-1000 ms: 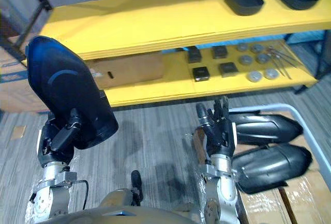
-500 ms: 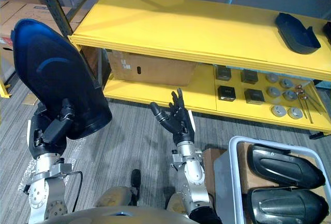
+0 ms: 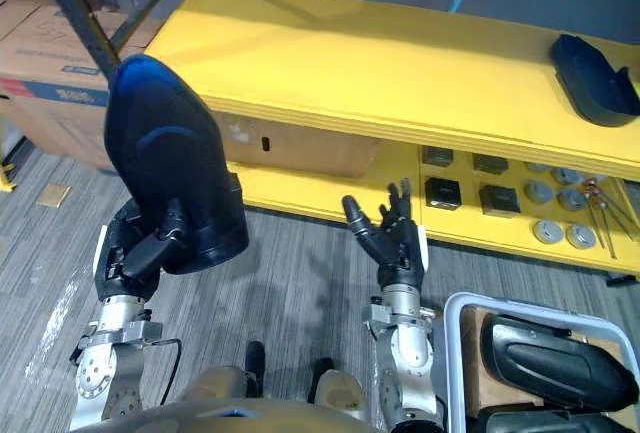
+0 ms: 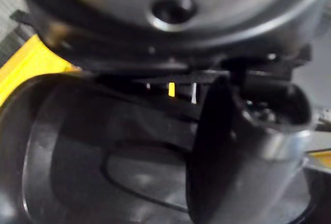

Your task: Walk over and take three plastic housings, then place them on the shelf

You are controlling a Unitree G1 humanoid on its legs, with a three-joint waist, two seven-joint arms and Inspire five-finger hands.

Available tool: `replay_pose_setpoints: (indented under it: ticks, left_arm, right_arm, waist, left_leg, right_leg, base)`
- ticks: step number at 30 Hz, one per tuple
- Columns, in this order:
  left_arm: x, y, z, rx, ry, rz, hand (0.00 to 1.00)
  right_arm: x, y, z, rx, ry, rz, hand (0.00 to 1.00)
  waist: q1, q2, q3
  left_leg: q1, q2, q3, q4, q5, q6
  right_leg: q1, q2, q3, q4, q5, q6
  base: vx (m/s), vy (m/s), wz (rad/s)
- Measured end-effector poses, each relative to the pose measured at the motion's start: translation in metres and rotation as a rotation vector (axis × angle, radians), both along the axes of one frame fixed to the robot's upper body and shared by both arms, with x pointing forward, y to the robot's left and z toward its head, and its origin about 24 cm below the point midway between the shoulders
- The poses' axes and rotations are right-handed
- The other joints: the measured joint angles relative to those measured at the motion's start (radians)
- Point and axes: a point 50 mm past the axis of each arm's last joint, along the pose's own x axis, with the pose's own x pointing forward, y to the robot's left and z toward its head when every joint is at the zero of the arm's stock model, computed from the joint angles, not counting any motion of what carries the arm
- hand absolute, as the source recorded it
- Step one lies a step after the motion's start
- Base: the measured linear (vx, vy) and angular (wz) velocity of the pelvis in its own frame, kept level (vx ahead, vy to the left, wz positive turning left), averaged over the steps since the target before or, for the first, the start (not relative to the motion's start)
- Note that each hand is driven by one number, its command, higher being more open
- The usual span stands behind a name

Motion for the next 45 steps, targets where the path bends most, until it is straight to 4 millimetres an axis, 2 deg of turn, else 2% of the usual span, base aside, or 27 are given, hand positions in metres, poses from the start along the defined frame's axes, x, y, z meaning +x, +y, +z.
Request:
replay_pose_setpoints:
  ticks: [2, 3, 6, 8, 9, 11, 12, 14, 15, 16, 18, 20, 22, 23, 24, 25, 26, 27, 28, 29, 32, 33, 35, 38, 41, 43, 45]
  left_arm:
    - [0.007, -0.001, 0.006, 0.04, -0.026, -0.02, 0.0]
    - [0.011, -0.002, 0.009, 0.06, -0.038, -0.037, 0.0]
    - [0.014, -0.004, 0.016, 0.077, -0.066, -0.054, 0.0]
    - [0.012, -0.004, 0.014, 0.074, -0.055, -0.052, 0.0]
    - [0.012, -0.005, 0.013, 0.073, -0.05, -0.053, 0.0]
    - [0.011, -0.008, 0.012, 0.067, -0.038, -0.056, 0.0]
    - [0.011, -0.01, 0.011, 0.064, -0.037, -0.058, 0.0]
    - [0.011, -0.014, 0.01, 0.051, -0.03, -0.066, 0.0]
    - [0.011, -0.015, 0.01, 0.048, -0.031, -0.069, 0.0]
    - [0.012, -0.016, 0.01, 0.047, -0.034, -0.069, 0.0]
    - [0.012, -0.015, 0.005, 0.036, -0.006, -0.053, 0.0]
    - [0.012, -0.015, 0.002, 0.036, 0.011, -0.058, 0.0]
    - [0.012, -0.015, 0.002, 0.038, 0.01, -0.066, 0.0]
    - [0.012, -0.015, 0.002, 0.04, 0.007, -0.073, 0.0]
    - [0.013, -0.017, 0.003, 0.039, -0.001, -0.087, 0.0]
    - [0.013, -0.018, 0.003, 0.037, -0.005, -0.095, 0.0]
    - [0.013, -0.02, 0.004, 0.042, -0.013, -0.105, 0.0]
    - [0.012, -0.021, 0.005, 0.057, -0.017, -0.11, 0.0]
    - [0.013, -0.022, 0.005, 0.058, -0.017, -0.115, 0.0]
    - [0.014, -0.02, 0.007, 0.071, -0.017, -0.121, 0.0]
    - [0.013, -0.016, 0.01, 0.089, -0.028, -0.139, 0.0]
    - [0.013, -0.015, 0.009, 0.09, -0.016, -0.151, 0.0]
    - [0.013, -0.015, 0.012, 0.084, -0.019, -0.177, 0.0]
    - [0.012, -0.017, 0.019, 0.018, -0.053, -0.23, 0.0]
    - [0.013, -0.021, 0.03, -0.069, -0.115, -0.257, 0.0]
    - [0.017, -0.026, 0.035, -0.126, -0.141, -0.271, 0.0]
    - [0.03, -0.031, 0.043, -0.15, -0.151, -0.267, 0.0]
  right_arm:
    - [0.001, -0.002, 0.006, -0.002, -0.041, -0.02, 1.0]
    - [-0.002, -0.003, 0.006, -0.007, -0.042, -0.028, 1.0]
    - [-0.004, -0.004, 0.013, -0.048, -0.072, -0.023, 1.0]
    - [-0.011, -0.004, 0.016, -0.058, -0.094, -0.008, 1.0]
    - [-0.014, -0.005, 0.016, -0.061, -0.094, -0.006, 1.0]
    - [-0.022, -0.008, 0.018, -0.071, -0.102, -0.013, 1.0]
    - [-0.023, -0.009, 0.019, -0.075, -0.107, -0.017, 1.0]
    - [-0.026, -0.017, 0.023, -0.108, -0.12, -0.024, 1.0]
    - [-0.025, -0.02, 0.027, -0.125, -0.132, -0.023, 1.0]
    - [-0.024, -0.021, 0.029, -0.134, -0.141, -0.019, 1.0]
    - [-0.022, -0.023, 0.031, -0.152, -0.151, -0.008, 1.0]
    - [-0.023, -0.024, 0.037, -0.161, -0.173, -0.009, 1.0]
    - [-0.023, -0.025, 0.045, -0.17, -0.216, -0.014, 1.0]
    - [-0.022, -0.025, 0.047, -0.169, -0.226, -0.017, 1.0]
    - [-0.023, -0.026, 0.046, -0.169, -0.221, -0.021, 1.0]
    - [-0.024, -0.027, 0.045, -0.169, -0.213, -0.023, 1.0]
    - [-0.027, -0.029, 0.042, -0.158, -0.193, -0.027, 1.0]
    - [-0.029, -0.03, 0.04, -0.153, -0.174, -0.028, 1.0]
    - [-0.029, -0.03, 0.038, -0.138, -0.166, -0.029, 1.0]
    - [-0.03, -0.024, 0.033, -0.103, -0.142, -0.029, 1.0]
    - [-0.033, -0.01, 0.028, -0.036, -0.133, -0.037, 1.0]
    - [-0.036, -0.006, 0.026, -0.014, -0.122, -0.048, 1.0]
    - [-0.042, -0.004, 0.026, -0.001, -0.116, -0.054, 1.0]
    - [-0.053, -0.006, 0.018, 0.005, -0.058, -0.071, 1.0]
    - [-0.068, -0.009, 0.007, -0.005, 0.024, -0.048, 1.0]
    - [-0.077, -0.01, 0.001, -0.009, 0.077, -0.019, 1.0]
    - [-0.085, -0.008, -0.006, -0.01, 0.134, 0.021, 1.0]
  waist:
    - [-0.019, -0.002, 0.028]
    - [-0.036, -0.004, 0.034]
    - [-0.044, -0.001, 0.038]
    - [-0.049, 0.004, 0.041]
    - [-0.05, 0.003, 0.041]
    - [-0.056, 0.006, 0.037]
    - [-0.058, 0.01, 0.032]
    - [-0.06, 0.04, -0.001]
    - [-0.055, 0.056, -0.018]
    - [-0.054, 0.06, -0.018]
    - [-0.043, 0.062, -0.016]
    - [-0.029, 0.063, -0.019]
    - [-0.024, 0.069, -0.024]
    - [-0.025, 0.073, -0.026]
    - [-0.027, 0.074, -0.027]
    - [-0.026, 0.073, -0.027]
    - [-0.025, 0.079, -0.03]
    - [-0.023, 0.104, -0.045]
    - [-0.024, 0.108, -0.046]
    - [-0.033, 0.07, -0.046]
    - [-0.032, 0.013, -0.051]
    - [-0.035, 0.004, -0.055]
    - [-0.05, 0.0, -0.058]
    - [-0.058, -0.001, -0.058]
    - [-0.093, -0.005, -0.064]
    - [-0.113, -0.005, -0.081]
    - [-0.128, 0.001, -0.086]
  left_leg:
    - [0.019, 0.012, 0.021, 0.059, -0.041, 0.013]
    - [0.032, 0.012, 0.031, 0.072, -0.059, 0.013]
    - [0.021, 0.034, 0.055, 0.118, -0.116, 0.015]
    - [0.021, 0.056, 0.07, 0.15, -0.152, -0.013]
    - [0.023, 0.06, 0.07, 0.155, -0.16, -0.021]
    - [0.032, 0.089, 0.055, 0.171, -0.189, -0.061]
    - [0.033, 0.099, 0.05, 0.172, -0.195, -0.07]
    - [0.037, 0.141, 0.033, 0.155, -0.206, -0.085]
    - [0.03, 0.155, 0.034, 0.197, -0.194, -0.082]
    - [0.006, 0.169, 0.036, 0.261, -0.188, -0.075]
    - [-0.11, 0.224, 0.002, 0.601, -0.135, -0.063]
    - [-0.158, 0.219, 0.001, 0.663, -0.16, -0.068]
    - [-0.181, 0.207, 0.012, 0.517, -0.174, -0.068]
    - [-0.175, 0.189, 0.012, 0.372, -0.165, -0.075]
    - [-0.173, 0.168, 0.003, 0.221, -0.119, -0.082]
    - [-0.173, 0.162, 0.0, 0.165, -0.086, -0.086]
    - [-0.164, 0.16, -0.004, 0.07, 0.01, -0.088]
    - [-0.151, 0.173, -0.02, 0.017, 0.156, -0.092]
    - [-0.141, 0.177, -0.026, 0.014, 0.155, -0.126]
    - [-0.111, 0.144, -0.015, -0.002, 0.152, -0.113]
    - [-0.057, 0.089, 0.059, -0.069, 0.141, -0.085]
    - [-0.038, 0.076, 0.083, -0.091, 0.139, -0.077]
    - [-0.026, 0.06, 0.1, -0.115, 0.14, -0.068]
    - [0.0, 0.06, 0.14, -0.143, 0.141, -0.066]
    - [0.031, 0.064, 0.173, -0.172, 0.145, -0.069]
    - [0.042, 0.067, 0.195, -0.192, 0.152, -0.07]
    - [0.071, 0.075, 0.224, -0.226, 0.165, -0.074]
  right_leg:
    - [-0.098, -0.024, 0.012, 0.225, -0.013, -0.003]
    - [-0.109, -0.032, 0.021, 0.224, -0.034, -0.018]
    - [-0.118, -0.026, 0.03, 0.043, -0.026, -0.011]
    - [-0.121, -0.026, 0.039, -0.077, 0.001, 0.026]
    - [-0.115, -0.024, 0.037, -0.083, 0.02, 0.031]
    - [-0.095, 0.006, 0.04, -0.079, 0.07, 0.006]
    - [-0.096, 0.012, 0.031, -0.069, 0.069, 0.005]
    - [-0.087, 0.051, 0.001, -0.08, 0.044, -0.026]
    - [-0.075, 0.073, -0.005, -0.106, 0.036, -0.04]
    - [-0.064, 0.08, -0.009, -0.108, 0.03, -0.053]
    - [0.045, 0.102, -0.014, -0.151, 0.024, -0.064]
    - [0.12, 0.098, -0.002, -0.204, 0.024, -0.064]
    - [0.155, 0.089, 0.01, -0.241, 0.023, -0.064]
    - [0.168, 0.078, 0.019, -0.252, 0.023, -0.064]
    - [0.176, 0.062, 0.03, -0.251, 0.019, -0.057]
    - [0.181, 0.055, 0.035, -0.25, 0.013, -0.049]
    - [0.193, 0.049, 0.05, -0.247, -0.007, -0.019]
    - [0.204, 0.059, 0.072, -0.238, -0.04, 0.014]
    - [0.204, 0.057, 0.084, -0.225, -0.057, 0.025]
    - [0.196, 0.017, 0.093, -0.194, -0.061, 0.028]
    - [0.177, -0.044, 0.14, -0.176, -0.07, 0.042]
    - [0.174, -0.06, 0.149, -0.177, -0.062, 0.054]
    - [0.167, -0.076, 0.149, -0.179, -0.05, 0.07]
    - [0.156, -0.081, 0.159, -0.181, -0.035, 0.077]
    - [0.155, -0.081, 0.174, -0.184, -0.028, 0.084]
    - [0.151, -0.078, 0.176, -0.187, -0.025, 0.088]
    - [0.152, -0.068, 0.199, -0.197, -0.009, 0.095]
  base:
    - [0.02, 0.031, -0.55]
    - [0.0, 0.02, -0.33]
    - [0.0, -0.01, -0.39]
    - [0.05, -0.079, -0.31]
    - [0.12, -0.153, -0.09]
    - [0.18, -0.231, 0.08]
    - [0.23, -0.269, 0.22]
    - [0.26, -0.217, 0.18]
    - [0.26, -0.153, 0.11]
    - [0.34, -0.205, 0.05]
    - [0.39, -0.179, -0.1]
    - [0.36, -0.084, -0.27]
    - [0.32, -0.004, -0.25]
    - [0.25, 0.094, -0.19]
    - [0.24, 0.117, -0.2]
    - [0.24, 0.16, -0.22]
    - [0.25, 0.211, -0.38]
    - [0.25, 0.236, -0.44]
    - [0.21, 0.236, -0.39]
    - [0.14, 0.172, -0.25]
    - [0.15, 0.199, -0.45]
    - [0.09, 0.145, -0.46]
    - [0.08, 0.136, -0.27]
    - [0.04, 0.049, -0.36]
    - [0.03, -0.001, -0.35]
    - [0.02, -0.023, -0.36]
    - [-0.02, -0.011, -0.39]
